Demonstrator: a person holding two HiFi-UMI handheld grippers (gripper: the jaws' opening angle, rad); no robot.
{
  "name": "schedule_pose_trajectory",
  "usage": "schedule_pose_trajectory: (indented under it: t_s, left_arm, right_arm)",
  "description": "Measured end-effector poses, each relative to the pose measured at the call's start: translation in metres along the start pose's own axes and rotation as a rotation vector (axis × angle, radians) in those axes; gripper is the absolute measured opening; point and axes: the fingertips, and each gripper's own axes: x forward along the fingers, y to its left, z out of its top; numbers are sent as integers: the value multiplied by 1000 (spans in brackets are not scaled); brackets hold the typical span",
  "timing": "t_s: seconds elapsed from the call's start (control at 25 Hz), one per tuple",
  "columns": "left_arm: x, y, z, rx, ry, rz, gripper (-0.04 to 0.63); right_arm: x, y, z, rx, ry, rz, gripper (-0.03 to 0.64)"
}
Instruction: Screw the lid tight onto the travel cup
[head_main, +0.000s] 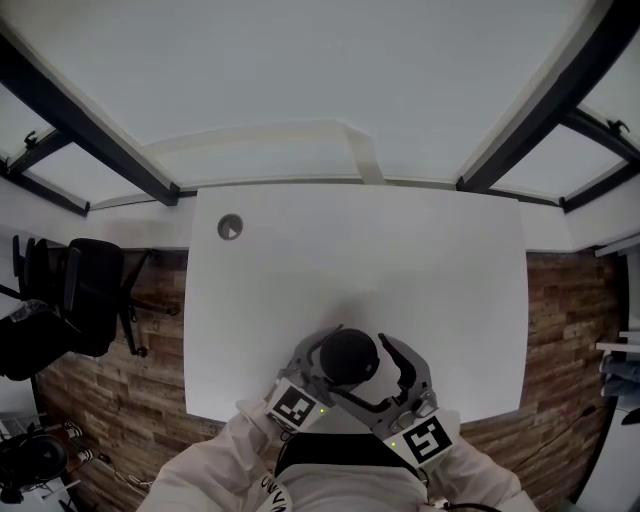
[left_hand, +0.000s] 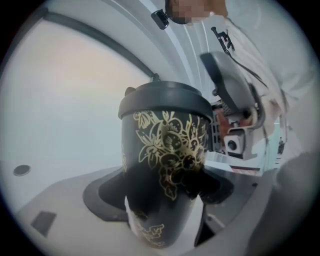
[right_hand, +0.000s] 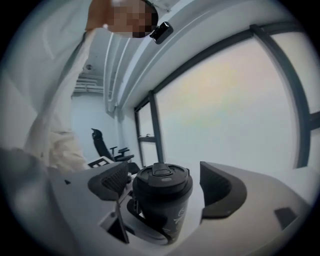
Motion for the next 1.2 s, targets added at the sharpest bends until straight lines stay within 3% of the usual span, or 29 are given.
schedule_pose_trajectory:
  t_s: [0.16,0.28,0.36,0.52,0.68,0.96,1.12,1.2]
  left_arm:
    - [-1,-2,-2,20,46,-182,405]
    - [0,-5,-2,40,63,-277,405]
    - [3,-5,-1,43,68,-308,405]
    - [1,-3,-4,32,68,-308,405]
    - [-1,1,-5,17,55,-254,405]
    - [-4,2,-5,29,39,-39,405]
    - [-1,4,-2,16,27,117,405]
    - [2,4,0,6,10,185,405]
  right_arm:
    - [10,-1,-15,-134,155,308,433]
    - [17,1,-25,-170,245,473,433]
    - [21,2,-27,-190,267,517,433]
    - [24,4,-32,-191,263,505,431]
    - [27,3,-35,-157,244,427,431]
    - [21,5,-40,-129,223,130,431]
    - [24,-6,-6,-65,-27,-137,431]
    - [21,-12,-6,-42,-47,-260,431]
